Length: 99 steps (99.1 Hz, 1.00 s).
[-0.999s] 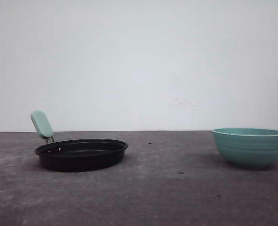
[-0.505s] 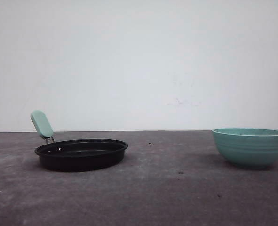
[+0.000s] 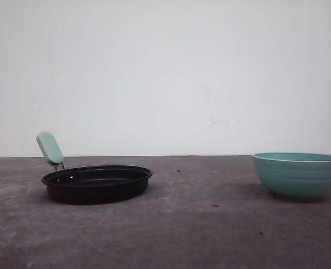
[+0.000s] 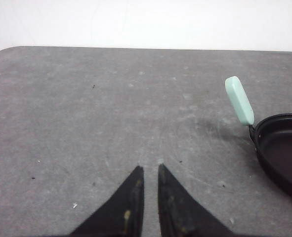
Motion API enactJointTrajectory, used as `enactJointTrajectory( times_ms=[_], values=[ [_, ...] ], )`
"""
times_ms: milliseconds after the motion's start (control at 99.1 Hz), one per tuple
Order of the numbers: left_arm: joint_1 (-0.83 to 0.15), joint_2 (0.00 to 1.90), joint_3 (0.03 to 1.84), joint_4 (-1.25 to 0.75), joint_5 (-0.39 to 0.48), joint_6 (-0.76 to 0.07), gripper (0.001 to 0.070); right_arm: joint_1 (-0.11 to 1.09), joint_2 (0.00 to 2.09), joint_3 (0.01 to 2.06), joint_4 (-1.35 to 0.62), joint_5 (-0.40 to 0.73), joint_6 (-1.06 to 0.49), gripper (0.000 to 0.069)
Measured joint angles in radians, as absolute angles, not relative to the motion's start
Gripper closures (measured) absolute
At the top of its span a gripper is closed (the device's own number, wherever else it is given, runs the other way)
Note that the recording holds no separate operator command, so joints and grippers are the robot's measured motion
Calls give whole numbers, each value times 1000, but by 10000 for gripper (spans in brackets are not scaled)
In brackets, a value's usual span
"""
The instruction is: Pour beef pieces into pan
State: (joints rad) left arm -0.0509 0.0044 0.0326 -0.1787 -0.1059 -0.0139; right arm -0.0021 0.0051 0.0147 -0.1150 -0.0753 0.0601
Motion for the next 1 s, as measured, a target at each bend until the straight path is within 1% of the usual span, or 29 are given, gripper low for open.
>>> enactJointTrajectory(
  times_ms=[202, 303, 363, 414, 495, 585, 666, 737, 848, 999],
  values=[
    [-51, 4, 33, -179, -106, -14, 685, -2, 5, 15, -87, -80, 61, 682],
    [-51, 4, 33, -179, -105, -28, 685, -2, 5, 14, -67, -124, 103, 682],
    [-51, 4, 33, -179, -101, -74, 685, -2, 5, 14, -62, -163, 156, 682],
    [-51, 4, 33, -179, -100, -134, 685, -2, 5, 14, -62, -187, 220, 682],
    [-51, 4, 33, -179, -100, -235, 685, -1, 5, 15, -61, -190, 333, 682],
    [-51, 4, 33, -172, -96, -328, 686, -1, 5, 15, -31, -189, 429, 682],
    [-51, 4, 34, -127, -55, -416, 686, -1, 5, 14, 24, -189, 521, 682],
    [-52, 9, 54, -111, -30, -477, 686, -1, 5, 19, 40, -182, 594, 682],
    [-53, 38, 150, -108, -27, -517, 686, -1, 36, 78, -15, -142, 673, 682],
    [-53, 140, 350, -90, -27, -513, 686, -1, 163, 281, -83, -115, 682, 682]
  ],
)
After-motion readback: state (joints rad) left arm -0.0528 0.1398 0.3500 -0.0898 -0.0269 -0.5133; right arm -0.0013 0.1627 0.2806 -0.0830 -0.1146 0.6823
